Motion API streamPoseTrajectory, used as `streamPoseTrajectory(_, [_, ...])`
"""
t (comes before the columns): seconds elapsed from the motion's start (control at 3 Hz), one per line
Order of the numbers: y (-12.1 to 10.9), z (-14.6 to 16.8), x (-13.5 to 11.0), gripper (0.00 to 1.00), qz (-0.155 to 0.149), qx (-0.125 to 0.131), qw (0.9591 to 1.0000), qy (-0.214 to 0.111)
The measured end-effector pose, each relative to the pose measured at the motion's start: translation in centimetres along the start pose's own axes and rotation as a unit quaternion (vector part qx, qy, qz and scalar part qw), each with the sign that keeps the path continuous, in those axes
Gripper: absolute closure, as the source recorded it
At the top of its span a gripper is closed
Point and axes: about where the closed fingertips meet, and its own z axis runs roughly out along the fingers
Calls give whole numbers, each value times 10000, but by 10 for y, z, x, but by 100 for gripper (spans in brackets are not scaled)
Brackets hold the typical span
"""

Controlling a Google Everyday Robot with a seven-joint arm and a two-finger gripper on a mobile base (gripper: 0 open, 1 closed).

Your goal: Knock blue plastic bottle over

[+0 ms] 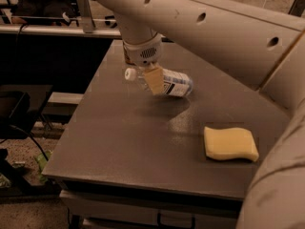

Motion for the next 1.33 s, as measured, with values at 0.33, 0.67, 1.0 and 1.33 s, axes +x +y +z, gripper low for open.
streamPoseTrajectory(0.33, [7, 4, -4, 14, -224, -41, 9997, 106])
streamPoseTrajectory(0.67, [15, 6, -9, 0, -421, -87, 9990, 95])
streamPoseTrajectory(1.0, [37, 17, -20, 0, -460, -297, 9983, -222])
streamPoseTrajectory(1.33, [37, 17, -20, 0, -460, -297, 9983, -222])
